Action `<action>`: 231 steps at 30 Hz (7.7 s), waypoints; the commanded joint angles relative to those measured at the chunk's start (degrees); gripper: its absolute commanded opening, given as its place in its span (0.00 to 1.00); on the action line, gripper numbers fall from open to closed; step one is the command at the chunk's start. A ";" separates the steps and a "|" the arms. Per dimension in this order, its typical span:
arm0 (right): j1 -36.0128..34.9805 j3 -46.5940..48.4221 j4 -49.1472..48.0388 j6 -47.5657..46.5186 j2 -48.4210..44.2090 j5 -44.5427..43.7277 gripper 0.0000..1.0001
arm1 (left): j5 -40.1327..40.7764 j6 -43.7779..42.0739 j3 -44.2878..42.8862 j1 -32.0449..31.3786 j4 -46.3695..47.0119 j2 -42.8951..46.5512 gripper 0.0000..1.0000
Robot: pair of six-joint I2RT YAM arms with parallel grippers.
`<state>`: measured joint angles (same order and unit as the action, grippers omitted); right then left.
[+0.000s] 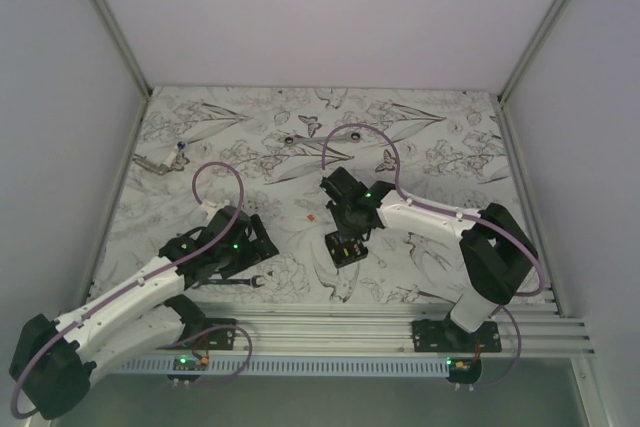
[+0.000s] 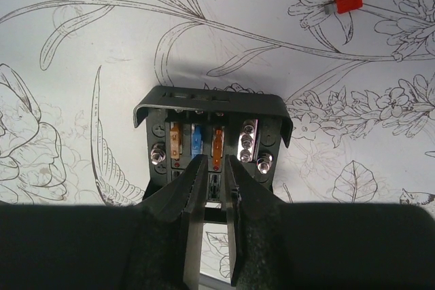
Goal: Snap on the fuse box
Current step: Install the fuse at the fuse box base.
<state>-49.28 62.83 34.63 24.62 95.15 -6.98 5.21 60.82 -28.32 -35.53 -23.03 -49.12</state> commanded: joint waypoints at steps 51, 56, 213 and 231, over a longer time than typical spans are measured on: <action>-0.70 8.96 11.32 -1.07 20.85 -2.02 0.00 | -0.81 -3.57 0.79 -0.06 -2.15 -0.10 0.99; -1.22 9.24 12.15 -0.79 22.99 -3.05 0.00 | -0.94 -4.11 0.89 -0.07 -2.09 -0.14 0.99; 3.05 -0.01 -7.44 -0.50 -4.04 14.33 0.13 | -10.62 -3.54 -18.62 -7.66 11.42 -34.49 0.29; 6.49 -0.34 -4.72 -4.43 -4.48 6.32 0.31 | -6.25 -5.53 -15.56 -5.03 5.74 -27.39 0.40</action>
<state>-43.00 62.61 29.63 22.00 90.80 0.08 -2.90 56.64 -45.15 -41.39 -13.89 -77.93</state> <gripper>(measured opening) 0.312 0.390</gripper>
